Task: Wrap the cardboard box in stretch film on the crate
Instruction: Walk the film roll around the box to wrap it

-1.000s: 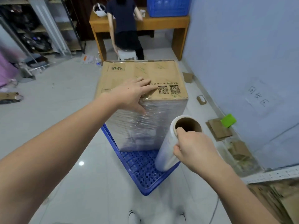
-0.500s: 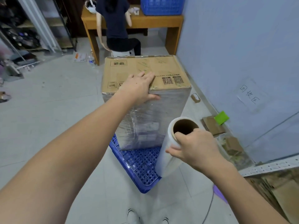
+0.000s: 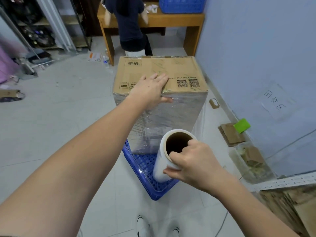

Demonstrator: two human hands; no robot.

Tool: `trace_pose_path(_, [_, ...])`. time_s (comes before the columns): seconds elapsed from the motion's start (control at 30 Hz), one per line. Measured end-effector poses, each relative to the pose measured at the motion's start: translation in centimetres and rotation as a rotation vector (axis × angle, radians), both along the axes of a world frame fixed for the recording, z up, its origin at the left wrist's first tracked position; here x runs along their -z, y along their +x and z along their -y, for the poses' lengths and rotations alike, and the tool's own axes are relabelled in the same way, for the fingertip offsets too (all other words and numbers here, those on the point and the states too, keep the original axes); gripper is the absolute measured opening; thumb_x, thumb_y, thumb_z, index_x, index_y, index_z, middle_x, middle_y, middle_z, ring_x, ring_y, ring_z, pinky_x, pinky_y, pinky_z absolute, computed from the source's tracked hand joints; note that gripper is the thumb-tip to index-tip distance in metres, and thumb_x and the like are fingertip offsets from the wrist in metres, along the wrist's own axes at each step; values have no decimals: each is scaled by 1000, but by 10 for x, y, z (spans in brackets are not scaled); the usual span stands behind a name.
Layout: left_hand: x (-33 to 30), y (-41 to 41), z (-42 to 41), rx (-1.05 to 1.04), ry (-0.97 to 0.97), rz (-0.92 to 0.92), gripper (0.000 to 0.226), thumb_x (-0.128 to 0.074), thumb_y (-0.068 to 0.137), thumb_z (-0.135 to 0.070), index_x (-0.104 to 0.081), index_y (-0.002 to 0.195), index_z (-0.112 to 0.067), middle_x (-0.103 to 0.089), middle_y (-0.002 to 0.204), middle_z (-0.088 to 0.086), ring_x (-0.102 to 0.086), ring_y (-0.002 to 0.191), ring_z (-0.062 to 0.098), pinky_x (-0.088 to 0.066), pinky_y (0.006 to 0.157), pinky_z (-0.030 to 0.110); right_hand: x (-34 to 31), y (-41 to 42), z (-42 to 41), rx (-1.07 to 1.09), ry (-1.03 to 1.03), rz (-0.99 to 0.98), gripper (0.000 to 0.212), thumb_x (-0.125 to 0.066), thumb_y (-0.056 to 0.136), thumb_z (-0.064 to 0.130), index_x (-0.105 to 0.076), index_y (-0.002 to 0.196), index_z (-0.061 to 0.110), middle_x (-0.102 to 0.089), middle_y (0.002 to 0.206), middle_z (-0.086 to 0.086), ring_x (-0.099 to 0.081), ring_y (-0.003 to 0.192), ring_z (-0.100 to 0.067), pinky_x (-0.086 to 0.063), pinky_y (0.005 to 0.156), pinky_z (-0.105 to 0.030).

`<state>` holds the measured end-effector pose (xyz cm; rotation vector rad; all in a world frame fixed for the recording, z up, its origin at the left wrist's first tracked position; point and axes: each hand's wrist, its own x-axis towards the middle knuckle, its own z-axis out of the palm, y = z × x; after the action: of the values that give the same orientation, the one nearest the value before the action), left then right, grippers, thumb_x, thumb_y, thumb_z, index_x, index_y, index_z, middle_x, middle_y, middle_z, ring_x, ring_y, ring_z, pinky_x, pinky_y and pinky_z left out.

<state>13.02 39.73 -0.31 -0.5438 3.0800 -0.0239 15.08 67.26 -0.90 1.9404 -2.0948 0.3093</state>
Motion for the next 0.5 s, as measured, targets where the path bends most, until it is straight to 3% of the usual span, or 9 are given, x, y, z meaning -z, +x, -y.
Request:
trace_pose_path(0.27, [8, 6, -14, -12, -22, -6, 105, -39, 88, -85, -3, 165, -24, -8, 173, -3, -10, 159, 24, -13, 127, 55, 11, 11, 3, -51, 97, 19, 46, -85, 62, 47, -48, 57, 18, -46, 43, 1, -23, 48, -20, -24, 57, -26])
trace_pose_path(0.37, [8, 7, -18, -9, -18, -2, 104, -38, 88, -85, -3, 165, -24, -7, 173, -3, -9, 159, 23, -12, 128, 55, 7, 18, 1, 21, 141, -27, 48, -85, 58, 47, -47, 58, 18, -48, 43, 3, -27, 43, -20, -24, 55, -26])
trace_pose_path(0.5, [6, 9, -21, -17, -20, 10, 105, -34, 87, -86, -1, 166, -25, -5, 173, -4, -7, 159, 22, -10, 128, 53, 8, 35, -2, 143, 149, 2, 53, -74, 70, 62, -49, 72, 16, -47, 42, 3, -38, 38, -20, -34, 52, -31])
